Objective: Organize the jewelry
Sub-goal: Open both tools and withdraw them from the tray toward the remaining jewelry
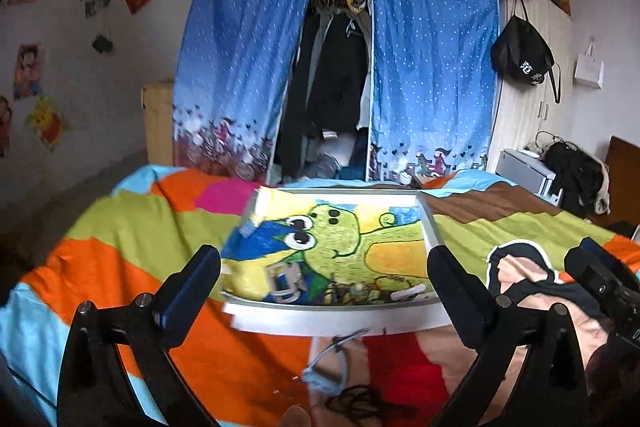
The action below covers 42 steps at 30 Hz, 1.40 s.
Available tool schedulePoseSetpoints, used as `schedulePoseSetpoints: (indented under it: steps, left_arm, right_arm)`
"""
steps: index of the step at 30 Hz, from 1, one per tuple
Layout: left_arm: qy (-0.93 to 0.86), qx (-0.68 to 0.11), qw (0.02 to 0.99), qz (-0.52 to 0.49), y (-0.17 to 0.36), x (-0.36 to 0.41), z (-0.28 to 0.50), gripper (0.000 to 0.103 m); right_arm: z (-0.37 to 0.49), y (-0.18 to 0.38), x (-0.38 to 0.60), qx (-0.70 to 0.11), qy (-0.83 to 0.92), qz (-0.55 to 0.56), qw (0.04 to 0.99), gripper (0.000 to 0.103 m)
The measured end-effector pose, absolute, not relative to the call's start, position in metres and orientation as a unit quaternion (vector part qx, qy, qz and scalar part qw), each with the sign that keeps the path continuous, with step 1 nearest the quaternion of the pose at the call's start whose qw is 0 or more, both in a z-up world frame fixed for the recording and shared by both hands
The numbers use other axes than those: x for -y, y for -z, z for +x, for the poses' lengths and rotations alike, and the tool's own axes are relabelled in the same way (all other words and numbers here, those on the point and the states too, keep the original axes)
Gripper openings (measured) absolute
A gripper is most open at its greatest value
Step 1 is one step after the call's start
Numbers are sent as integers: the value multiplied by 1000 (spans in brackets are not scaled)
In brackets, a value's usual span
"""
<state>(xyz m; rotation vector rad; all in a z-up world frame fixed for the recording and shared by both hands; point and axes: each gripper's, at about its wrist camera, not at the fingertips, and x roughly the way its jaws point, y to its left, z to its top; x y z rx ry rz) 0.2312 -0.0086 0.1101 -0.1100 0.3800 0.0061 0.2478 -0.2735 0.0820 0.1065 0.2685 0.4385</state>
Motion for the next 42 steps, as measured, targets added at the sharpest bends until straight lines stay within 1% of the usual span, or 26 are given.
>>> schedulePoseSetpoints:
  steps: [4,15,20,28,34,42]
  left_arm:
    - [-5,-182,983,-35,-108,10,199,102]
    - [-22,-194,980,-48,-76,6,133,102]
    - [-40,-205,976,-62,-56,1,109,101]
    - [-54,-262,961,-65,-12,-5,88,101]
    - [-60,-303,947,-89,12,-11,86,101]
    - [-68,-339,932,-111,27,-16,93,101]
  right_arm:
    - [224,-79,274,-132,-217,47,966,103]
    - [157,-66,271,-117,-197,34,973,103]
    - [138,-46,271,-144,-198,32,969,103]
    - [126,-5,278,-207,-188,22,960,103]
    - [124,22,279,-244,-182,19,952,103]
    - [136,46,283,-285,-180,24,941,103]
